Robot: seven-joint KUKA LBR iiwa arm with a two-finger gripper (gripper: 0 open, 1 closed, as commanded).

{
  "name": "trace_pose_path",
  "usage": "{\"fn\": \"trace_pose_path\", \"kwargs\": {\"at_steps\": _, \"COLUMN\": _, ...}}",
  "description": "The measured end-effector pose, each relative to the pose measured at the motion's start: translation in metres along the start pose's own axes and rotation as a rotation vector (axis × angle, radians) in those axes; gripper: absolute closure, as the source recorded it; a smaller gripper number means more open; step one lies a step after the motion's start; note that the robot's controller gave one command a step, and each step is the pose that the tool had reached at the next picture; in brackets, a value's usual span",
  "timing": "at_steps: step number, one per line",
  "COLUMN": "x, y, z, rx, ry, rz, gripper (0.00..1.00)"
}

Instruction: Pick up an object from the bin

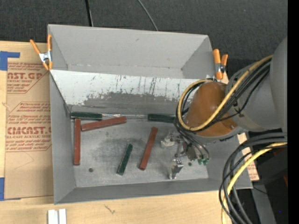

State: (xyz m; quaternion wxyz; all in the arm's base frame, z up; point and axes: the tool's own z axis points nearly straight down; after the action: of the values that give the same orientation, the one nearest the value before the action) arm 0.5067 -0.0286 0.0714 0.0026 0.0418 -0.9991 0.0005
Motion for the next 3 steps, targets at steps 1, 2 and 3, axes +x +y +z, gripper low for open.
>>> {"fn": "trace_pose_path", "kwargs": {"at_steps": 1, "x": -0.001, "y": 0.0, "z": 0.0, "rx": 0.0, "ry": -0.003, "rz": 0.0, "gripper": 0.0}}
{"fn": "trace_pose_path", "kwargs": {"at_steps": 2, "x": -0.017, "y": 0.061, "z": -0.01, "rx": -0.001, "ry": -0.006, "rz": -0.122, "gripper": 1.0}}
{"fn": "trace_pose_path", "kwargs": {"at_steps": 3, "x": -0.017, "y": 0.061, "z": -0.01, "rx": -0.001, "ry": -0.006, "rz": -0.122, "gripper": 0.0}}
